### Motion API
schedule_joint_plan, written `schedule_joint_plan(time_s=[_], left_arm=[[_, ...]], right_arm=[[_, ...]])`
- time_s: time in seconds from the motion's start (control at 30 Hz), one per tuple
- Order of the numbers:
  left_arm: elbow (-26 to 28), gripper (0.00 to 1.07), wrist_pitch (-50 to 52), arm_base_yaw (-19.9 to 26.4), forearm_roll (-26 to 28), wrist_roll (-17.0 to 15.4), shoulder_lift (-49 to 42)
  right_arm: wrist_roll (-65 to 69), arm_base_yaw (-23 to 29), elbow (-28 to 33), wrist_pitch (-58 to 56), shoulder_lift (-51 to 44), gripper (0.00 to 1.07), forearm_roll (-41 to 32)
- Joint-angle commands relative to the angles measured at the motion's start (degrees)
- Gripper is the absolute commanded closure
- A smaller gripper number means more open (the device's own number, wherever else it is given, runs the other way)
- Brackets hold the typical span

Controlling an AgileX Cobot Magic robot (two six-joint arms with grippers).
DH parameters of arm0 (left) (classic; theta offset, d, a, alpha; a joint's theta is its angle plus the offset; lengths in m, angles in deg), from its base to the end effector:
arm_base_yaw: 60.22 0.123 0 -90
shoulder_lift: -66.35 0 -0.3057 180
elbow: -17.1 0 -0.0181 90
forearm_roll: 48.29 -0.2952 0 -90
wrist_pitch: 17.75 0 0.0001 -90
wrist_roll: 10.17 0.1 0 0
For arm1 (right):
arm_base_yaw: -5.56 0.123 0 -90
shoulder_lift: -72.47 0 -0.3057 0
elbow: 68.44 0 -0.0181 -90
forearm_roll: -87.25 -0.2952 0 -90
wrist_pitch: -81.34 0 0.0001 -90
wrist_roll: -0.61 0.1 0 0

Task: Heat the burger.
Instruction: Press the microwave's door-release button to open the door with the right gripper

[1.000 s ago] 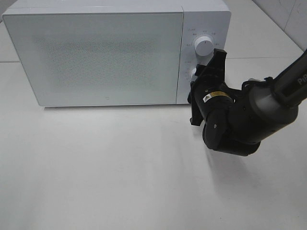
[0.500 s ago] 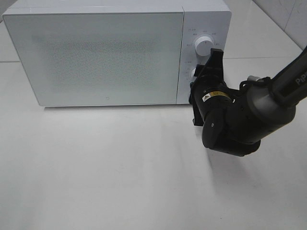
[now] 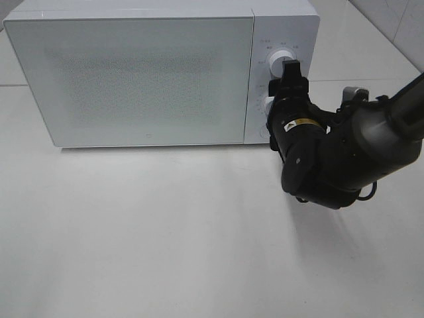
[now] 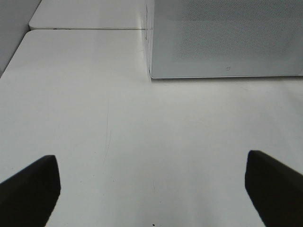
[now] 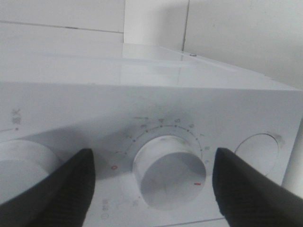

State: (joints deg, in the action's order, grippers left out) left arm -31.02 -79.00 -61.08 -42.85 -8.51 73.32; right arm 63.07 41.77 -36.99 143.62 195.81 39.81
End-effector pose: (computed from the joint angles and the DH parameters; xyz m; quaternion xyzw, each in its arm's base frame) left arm 0.0175 -0.0086 0.2997 0.0212 0.8484 -0.0437 0.5271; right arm 0.3484 0.1743 0.1023 0.5216 0.5575 0.3969 0.5095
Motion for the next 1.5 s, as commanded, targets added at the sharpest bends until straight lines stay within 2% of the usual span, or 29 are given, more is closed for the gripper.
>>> schedule_joint_plan(time_s=[0.03,0.1,0.23,0.3,0.33,0.37,0.4,0.57,0.6,0.73,0.8,0.87,1.0,1.1,1.27,1.5], left_arm=[[0.0,0.09,0.0,0.2,0.3,0.1,-1.0],[0.0,0.09,0.0,0.2,0.3,0.1,-1.0],[0.0,0.09,0.0,0.2,0.3,0.1,-1.0],[0.0,0.09,0.0,0.2,0.3,0.1,-1.0],[0.0,0.09,0.0,0.2,0.3,0.1,-1.0],[0.0,0.09,0.0,0.2,0.3,0.1,-1.0],[0.0,0.09,0.0,0.2,0.3,0.1,-1.0],[0.0,0.09,0.0,0.2,0.3,0.1,-1.0],[0.0,0.09,0.0,0.2,0.3,0.1,-1.0],[0.0,0.09,0.0,0.2,0.3,0.1,-1.0],[0.0,0.09,0.0,0.2,0.3,0.1,-1.0],[0.0,0.09,0.0,0.2,0.3,0.1,-1.0],[0.0,0.09,0.0,0.2,0.3,0.1,-1.0],[0.0,0.09,0.0,0.2,0.3,0.1,-1.0],[0.0,0.09,0.0,0.2,0.3,0.1,-1.0],[0.0,0.09,0.0,0.2,0.3,0.1,-1.0]], right_arm=[[-10.8,-0.7,1.1,-6.4,-3.6,0.35,4.3],[-13.4,-0.7,1.4,-8.2,-4.1,0.35,4.8],[-29.6,-0.7,2.5,-17.6,-7.1,0.35,5.6],[-32.2,-0.7,2.6,-19.8,-7.6,0.35,5.7],[-39.2,-0.7,2.7,-24.5,-8.6,0.35,5.8],[-39.2,-0.7,2.7,-24.5,-8.6,0.35,5.8],[-46.4,-0.9,2.7,-28.6,-9.6,0.35,6.0],[-58.9,-0.9,2.7,-36.4,-11.6,0.35,6.0],[-64.9,-0.9,2.7,-40.6,-12.7,0.35,6.1],[-71.3,-0.9,2.7,-46.1,-14.3,0.35,6.5],[-76.1,-1.4,2.6,-53.2,-16.2,0.35,9.2],[-76.2,-1.9,2.6,-55.3,-16.6,0.35,10.3],[-75.9,-5.1,2.6,-65.0,-19.9,0.35,18.7],[-75.6,-5.6,2.6,-66.9,-20.7,0.35,20.7],[-70.0,-7.6,2.6,-77.0,-28.2,0.35,31.3],[-68.0,-7.5,2.6,-83.4,-35.6,0.34,36.3]])
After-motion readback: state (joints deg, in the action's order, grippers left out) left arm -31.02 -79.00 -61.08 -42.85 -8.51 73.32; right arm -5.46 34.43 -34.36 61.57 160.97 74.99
